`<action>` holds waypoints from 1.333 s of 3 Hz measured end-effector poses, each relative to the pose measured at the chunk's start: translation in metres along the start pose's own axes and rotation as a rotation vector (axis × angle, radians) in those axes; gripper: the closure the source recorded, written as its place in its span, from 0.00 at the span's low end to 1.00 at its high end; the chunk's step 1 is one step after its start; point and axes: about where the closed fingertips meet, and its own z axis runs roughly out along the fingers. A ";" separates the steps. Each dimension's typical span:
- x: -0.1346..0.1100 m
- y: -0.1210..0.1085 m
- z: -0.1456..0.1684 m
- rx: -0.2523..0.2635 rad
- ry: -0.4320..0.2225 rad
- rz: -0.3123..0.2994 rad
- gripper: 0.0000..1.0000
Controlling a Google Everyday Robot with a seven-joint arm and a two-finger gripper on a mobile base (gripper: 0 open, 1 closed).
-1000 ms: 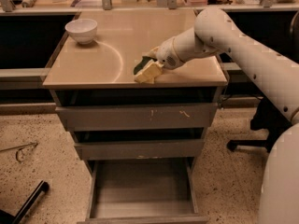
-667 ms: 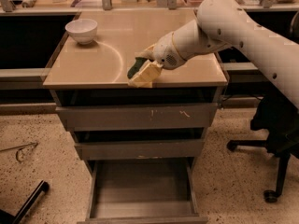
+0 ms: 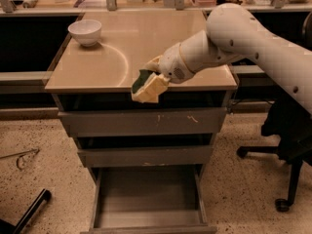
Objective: Place sponge into bottom drawer
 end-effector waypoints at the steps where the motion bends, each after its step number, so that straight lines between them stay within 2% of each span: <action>1: 0.008 0.061 -0.014 -0.007 -0.014 0.000 1.00; 2: 0.041 0.123 -0.013 -0.042 -0.037 0.048 1.00; 3: 0.041 0.123 -0.013 -0.042 -0.037 0.048 1.00; 4: 0.090 0.134 0.014 -0.104 -0.023 0.071 1.00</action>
Offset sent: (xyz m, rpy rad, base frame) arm -0.1850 -0.0195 -0.0517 0.1039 0.0884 0.0065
